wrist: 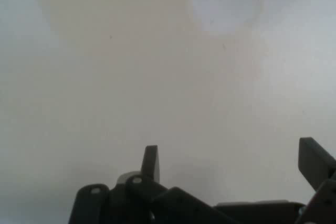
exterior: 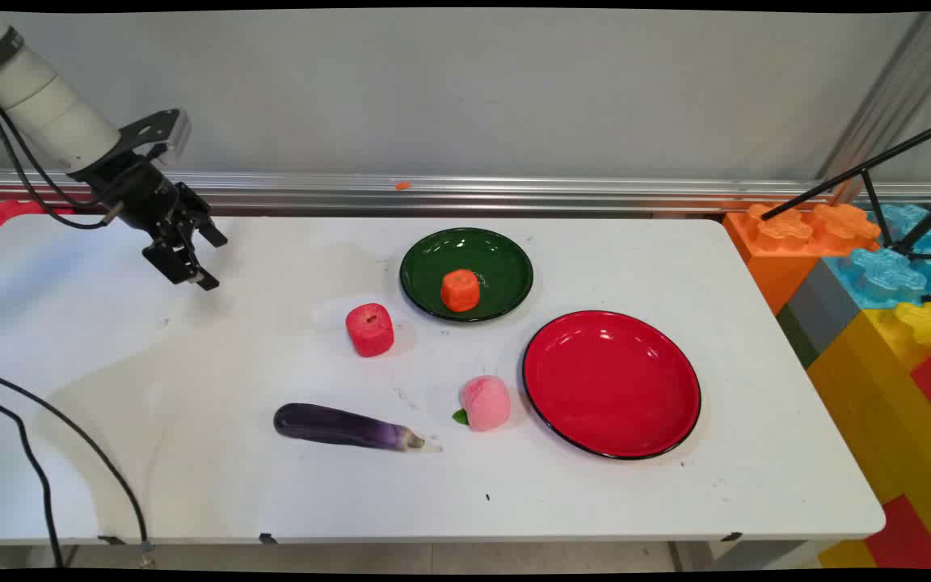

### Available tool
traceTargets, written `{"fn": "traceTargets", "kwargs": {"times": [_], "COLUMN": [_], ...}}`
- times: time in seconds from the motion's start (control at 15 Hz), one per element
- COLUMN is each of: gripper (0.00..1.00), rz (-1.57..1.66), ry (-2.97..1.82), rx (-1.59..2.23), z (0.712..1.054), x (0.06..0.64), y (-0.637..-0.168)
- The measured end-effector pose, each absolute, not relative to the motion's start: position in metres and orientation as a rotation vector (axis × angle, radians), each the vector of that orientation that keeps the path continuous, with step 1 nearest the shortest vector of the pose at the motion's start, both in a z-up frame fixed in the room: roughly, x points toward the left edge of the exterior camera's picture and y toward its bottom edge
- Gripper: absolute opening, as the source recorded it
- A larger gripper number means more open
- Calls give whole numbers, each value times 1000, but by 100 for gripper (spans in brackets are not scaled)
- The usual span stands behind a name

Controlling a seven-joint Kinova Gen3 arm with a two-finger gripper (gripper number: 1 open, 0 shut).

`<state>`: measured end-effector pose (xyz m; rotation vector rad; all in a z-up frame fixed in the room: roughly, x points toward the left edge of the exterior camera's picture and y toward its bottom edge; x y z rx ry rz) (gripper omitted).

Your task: Pick up the mandarin from the green plate

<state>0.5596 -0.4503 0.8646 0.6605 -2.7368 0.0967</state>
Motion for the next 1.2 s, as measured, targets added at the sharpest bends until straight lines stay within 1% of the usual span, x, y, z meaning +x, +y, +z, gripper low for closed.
{"fn": "traceTargets", "kwargs": {"times": [0.2, 0.67, 0.87, 1.2], "gripper": [100, 100, 100, 100], "rz": [73, 47, 44, 51], "ry": [-2700, -2485, -2410, -2319], "rx": [653, 639, 623, 581], "z": [866, 872, 866, 841], "x": [554, 512, 491, 450], "y": [-455, -480, -493, -517]}}
